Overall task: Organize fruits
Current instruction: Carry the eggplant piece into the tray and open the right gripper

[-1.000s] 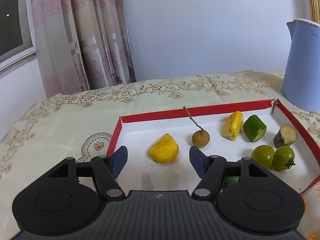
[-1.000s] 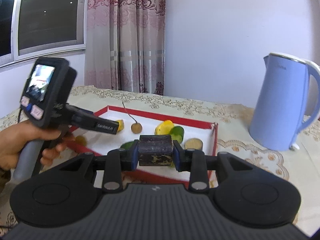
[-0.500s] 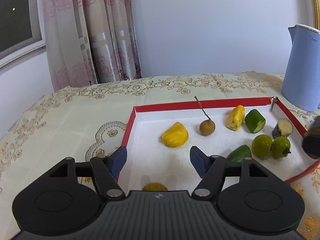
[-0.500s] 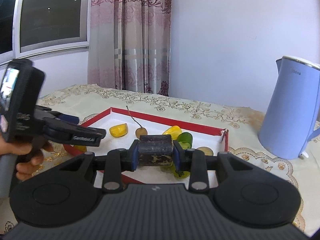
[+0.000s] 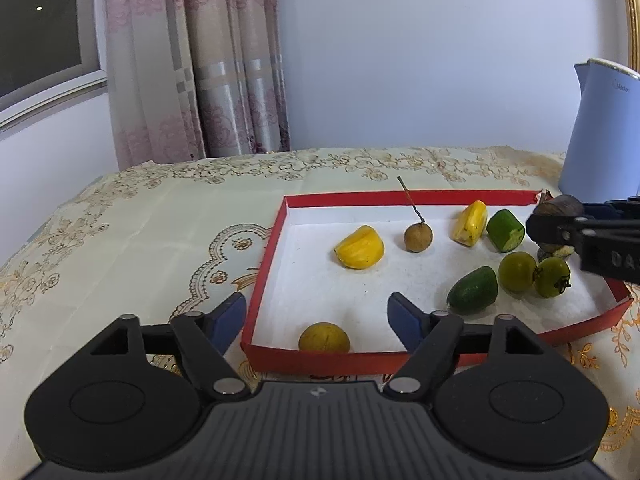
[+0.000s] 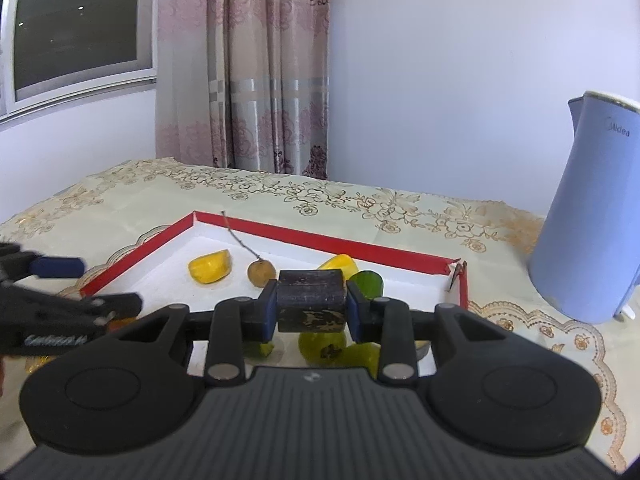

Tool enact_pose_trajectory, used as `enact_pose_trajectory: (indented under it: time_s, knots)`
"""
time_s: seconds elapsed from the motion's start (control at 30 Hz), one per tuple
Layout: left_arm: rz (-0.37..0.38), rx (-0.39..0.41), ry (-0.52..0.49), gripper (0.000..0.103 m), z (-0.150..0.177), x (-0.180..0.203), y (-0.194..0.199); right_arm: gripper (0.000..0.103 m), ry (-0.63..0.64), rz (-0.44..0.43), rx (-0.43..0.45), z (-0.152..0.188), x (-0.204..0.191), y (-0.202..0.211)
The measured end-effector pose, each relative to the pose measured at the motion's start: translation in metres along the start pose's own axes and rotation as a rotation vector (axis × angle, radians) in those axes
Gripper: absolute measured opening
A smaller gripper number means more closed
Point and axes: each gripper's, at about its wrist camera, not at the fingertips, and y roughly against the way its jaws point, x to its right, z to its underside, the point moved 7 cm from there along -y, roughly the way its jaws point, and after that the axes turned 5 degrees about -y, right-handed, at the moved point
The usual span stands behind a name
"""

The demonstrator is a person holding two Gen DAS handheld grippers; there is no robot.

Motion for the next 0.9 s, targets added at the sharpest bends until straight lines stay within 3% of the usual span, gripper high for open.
enact_pose_trajectory:
  time_s: [0.37, 0.9]
  knots:
    - [0.02, 0.011, 0.049, 0.079, 0.006, -0.003, -0.008, 0.032, -0.1, 0.025, 0.051, -0.009, 0.014, -0.013]
    - [-0.007, 0.03, 0.011, 0.08, 0.008, -0.003, -0.006, 0.032, -0.092, 0.031, 0.054, -0.005, 0.021, -0.019]
